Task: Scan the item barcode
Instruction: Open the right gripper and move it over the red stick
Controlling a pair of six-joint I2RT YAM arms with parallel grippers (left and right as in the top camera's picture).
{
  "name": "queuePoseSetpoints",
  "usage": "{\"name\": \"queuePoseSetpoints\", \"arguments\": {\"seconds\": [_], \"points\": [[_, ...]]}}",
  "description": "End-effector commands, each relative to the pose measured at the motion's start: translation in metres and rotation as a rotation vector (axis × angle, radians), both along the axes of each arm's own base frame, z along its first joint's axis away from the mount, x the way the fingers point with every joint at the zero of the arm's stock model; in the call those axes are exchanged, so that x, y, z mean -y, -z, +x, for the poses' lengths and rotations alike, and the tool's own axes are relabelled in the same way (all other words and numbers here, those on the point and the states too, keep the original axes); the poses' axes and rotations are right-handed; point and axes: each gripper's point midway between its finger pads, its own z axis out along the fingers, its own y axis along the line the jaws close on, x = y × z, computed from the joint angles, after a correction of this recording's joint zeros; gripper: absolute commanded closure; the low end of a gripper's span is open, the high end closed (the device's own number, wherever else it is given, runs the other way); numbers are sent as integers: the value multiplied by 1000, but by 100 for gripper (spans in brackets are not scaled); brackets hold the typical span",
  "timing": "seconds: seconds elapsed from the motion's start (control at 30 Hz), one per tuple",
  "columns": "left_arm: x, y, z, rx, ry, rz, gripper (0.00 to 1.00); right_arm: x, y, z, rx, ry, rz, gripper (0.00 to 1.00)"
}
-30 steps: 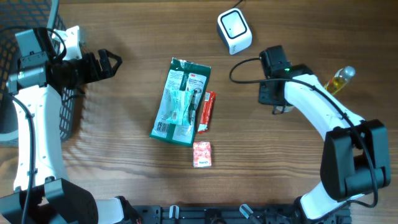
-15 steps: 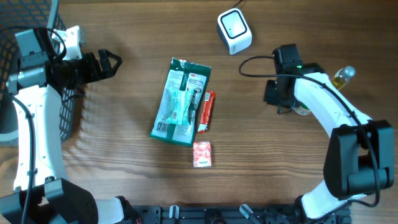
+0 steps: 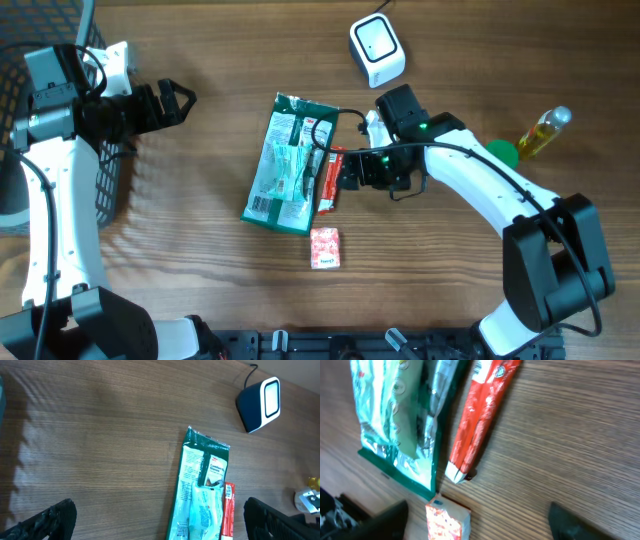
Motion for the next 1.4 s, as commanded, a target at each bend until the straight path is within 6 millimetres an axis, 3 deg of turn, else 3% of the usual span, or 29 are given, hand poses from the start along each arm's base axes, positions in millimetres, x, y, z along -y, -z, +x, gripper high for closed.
{"name": "queuePoseSetpoints", "arguments": {"seconds": [0.0,0.47,0.67,0.83,1.37], "points": [[2,-1,2,10,19,0,0,-5,3,-6,-42,15,25,1],[2,-1,2,10,19,0,0,-15,-4,18,-39,189,77,5],[2,-1,2,10,19,0,0,-15,-4,19,-43,205,78,7],[2,-1,2,10,19,0,0,-4,2,27,-1,235,10,22],[2,-1,2,10,19,0,0,-3,2,26,-7,236,3,15]]}}
